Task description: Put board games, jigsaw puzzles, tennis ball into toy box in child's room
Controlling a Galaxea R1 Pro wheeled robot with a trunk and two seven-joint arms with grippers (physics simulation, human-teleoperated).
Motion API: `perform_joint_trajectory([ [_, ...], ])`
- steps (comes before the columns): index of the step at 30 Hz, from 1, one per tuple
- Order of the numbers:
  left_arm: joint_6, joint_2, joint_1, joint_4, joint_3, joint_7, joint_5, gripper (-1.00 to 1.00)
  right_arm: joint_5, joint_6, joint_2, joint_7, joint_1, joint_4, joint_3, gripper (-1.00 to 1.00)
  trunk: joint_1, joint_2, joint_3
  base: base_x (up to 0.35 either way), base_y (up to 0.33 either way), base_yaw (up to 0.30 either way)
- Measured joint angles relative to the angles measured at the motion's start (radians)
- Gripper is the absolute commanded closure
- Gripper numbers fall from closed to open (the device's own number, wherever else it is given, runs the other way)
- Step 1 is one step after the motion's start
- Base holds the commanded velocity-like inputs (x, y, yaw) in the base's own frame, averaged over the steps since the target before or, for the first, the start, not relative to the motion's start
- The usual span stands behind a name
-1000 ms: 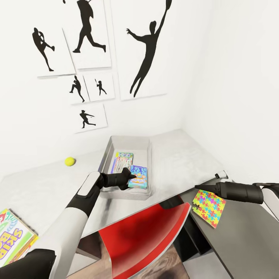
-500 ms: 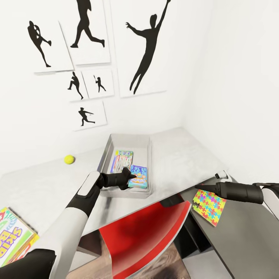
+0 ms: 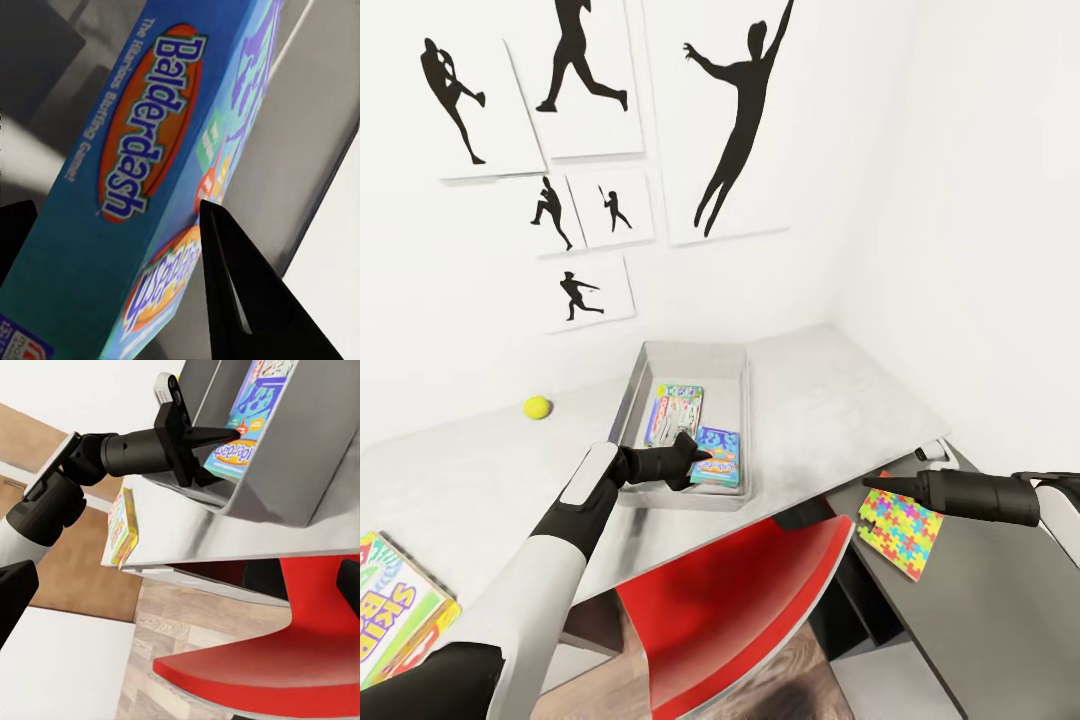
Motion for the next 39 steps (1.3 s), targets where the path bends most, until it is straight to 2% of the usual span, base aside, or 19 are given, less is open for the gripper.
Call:
perform_joint_trajectory([
  [2, 0.0, 0.0, 0.0, 0.0, 0.0, 0.0, 0.0, 1.0, 0.0, 0.0, 0.0, 0.0, 0.0, 0.0, 0.0, -1.0, 0.0, 0.0, 0.0, 0.0, 0.0, 0.0],
  [3, 0.0, 0.001, 0.0, 0.0, 0.0, 0.0, -0.001, -1.0, 0.0, 0.0, 0.001, 0.0, 0.0, 0.0, 0.0, -1.0, 0.0, 0.0, -0.001, 0.0, 0.0, 0.0],
  [9, 0.003, 0.002, 0.001, 0.0, 0.001, -0.01, -0.011, -1.0, 0.0, 0.0, 0.0, 0.0, 0.0, 0.0, 0.0, -1.0, 0.0, 0.0, -0.001, 0.0, 0.0, 0.0],
  [32, 0.003, 0.007, 0.002, -0.012, 0.001, -0.015, -0.013, -1.0, 0.0, 0.0, 0.0, 0.0, 0.0, 0.0, 0.0, -1.0, 0.0, 0.0, -0.001, 0.0, 0.0, 0.0],
  [39, 0.023, 0.013, 0.011, -0.113, 0.003, -0.012, -0.006, -1.0, 0.0, 0.0, 0.0, 0.0, 0.0, 0.0, 0.0, -1.0, 0.0, 0.0, -0.001, 0.0, 0.0, 0.0],
])
